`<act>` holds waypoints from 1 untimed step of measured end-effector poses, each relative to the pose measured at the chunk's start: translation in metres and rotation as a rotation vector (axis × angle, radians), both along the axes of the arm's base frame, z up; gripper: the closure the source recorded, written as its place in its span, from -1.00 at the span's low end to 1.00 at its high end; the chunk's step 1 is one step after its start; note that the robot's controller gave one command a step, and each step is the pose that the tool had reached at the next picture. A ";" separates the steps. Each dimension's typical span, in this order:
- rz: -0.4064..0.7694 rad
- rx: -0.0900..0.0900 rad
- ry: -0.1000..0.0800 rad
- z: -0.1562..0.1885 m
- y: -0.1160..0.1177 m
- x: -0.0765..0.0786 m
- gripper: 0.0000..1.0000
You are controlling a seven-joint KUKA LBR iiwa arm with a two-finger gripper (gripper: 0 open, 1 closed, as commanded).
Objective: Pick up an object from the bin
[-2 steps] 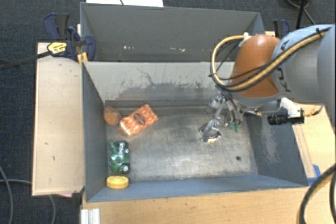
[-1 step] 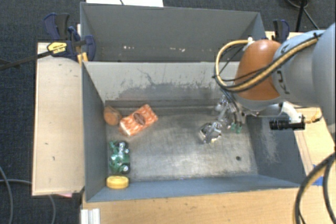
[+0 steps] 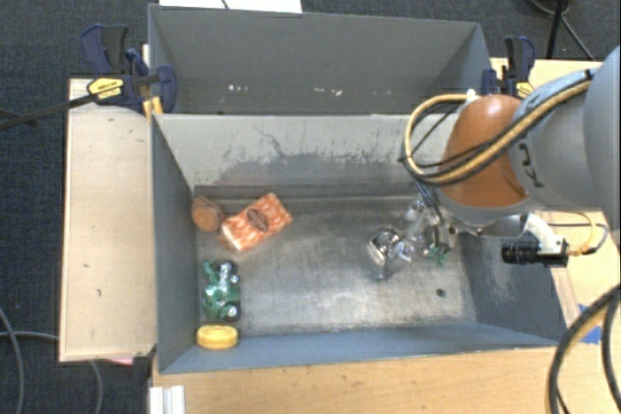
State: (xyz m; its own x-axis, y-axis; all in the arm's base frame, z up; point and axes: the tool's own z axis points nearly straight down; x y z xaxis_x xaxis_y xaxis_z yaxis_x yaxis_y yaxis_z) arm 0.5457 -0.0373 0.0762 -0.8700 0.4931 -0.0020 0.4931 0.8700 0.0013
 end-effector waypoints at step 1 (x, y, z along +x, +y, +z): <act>-0.061 -0.002 -0.009 -0.002 0.005 -0.014 1.00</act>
Offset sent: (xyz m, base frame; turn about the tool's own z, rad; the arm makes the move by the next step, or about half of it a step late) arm 0.0000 0.0000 0.0000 0.0000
